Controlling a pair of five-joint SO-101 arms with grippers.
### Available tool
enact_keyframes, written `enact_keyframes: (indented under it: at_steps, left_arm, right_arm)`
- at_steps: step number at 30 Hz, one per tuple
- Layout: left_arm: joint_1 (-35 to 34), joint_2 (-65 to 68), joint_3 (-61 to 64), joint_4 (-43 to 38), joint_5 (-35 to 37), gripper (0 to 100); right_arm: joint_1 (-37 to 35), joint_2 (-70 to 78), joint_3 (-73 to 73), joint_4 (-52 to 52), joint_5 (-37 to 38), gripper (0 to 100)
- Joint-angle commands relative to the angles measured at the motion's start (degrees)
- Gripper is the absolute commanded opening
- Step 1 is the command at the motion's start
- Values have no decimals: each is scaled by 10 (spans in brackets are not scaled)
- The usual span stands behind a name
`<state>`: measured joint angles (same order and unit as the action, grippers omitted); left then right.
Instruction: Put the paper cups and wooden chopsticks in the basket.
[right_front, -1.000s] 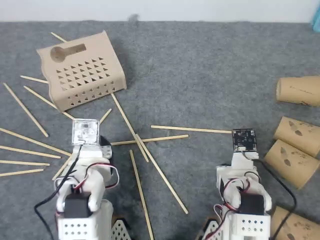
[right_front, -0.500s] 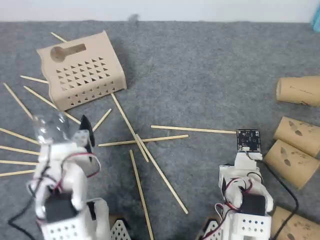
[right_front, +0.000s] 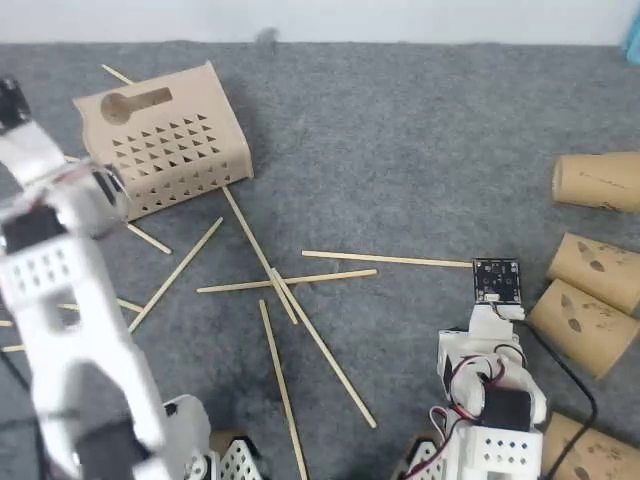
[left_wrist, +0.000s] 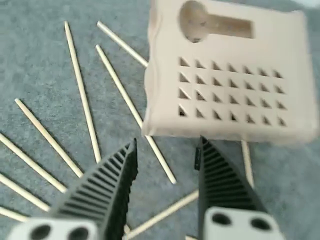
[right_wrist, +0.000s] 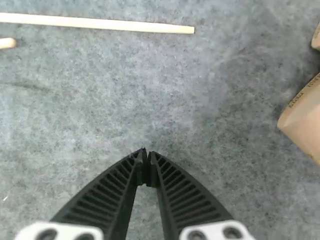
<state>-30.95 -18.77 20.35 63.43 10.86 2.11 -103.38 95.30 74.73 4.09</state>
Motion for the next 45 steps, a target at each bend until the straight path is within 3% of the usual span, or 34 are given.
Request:
enact_keyframes:
  at_steps: [1, 7, 13, 19, 32, 45]
  left_arm:
    - [-7, 91, -79, -13, 8, 221]
    - [-7, 207, -156, -16, 8, 364]
    - [-29, 303, -231, -23, 25, 367]
    - [-28, 369, -247, -95, 66, 367]
    - [69, 329, -251, -102, 235, 367]
    - [149, 292, -251, -102, 298, 367]
  right_arm:
    - [7, -6, 11, 4, 7, 8]
    - [7, -6, 11, 4, 7, 8]
    - [7, -6, 11, 4, 7, 8]
    - [7, -6, 11, 4, 8, 8]
    - [7, -6, 11, 4, 8, 8]
    - [7, -6, 11, 4, 8, 8]
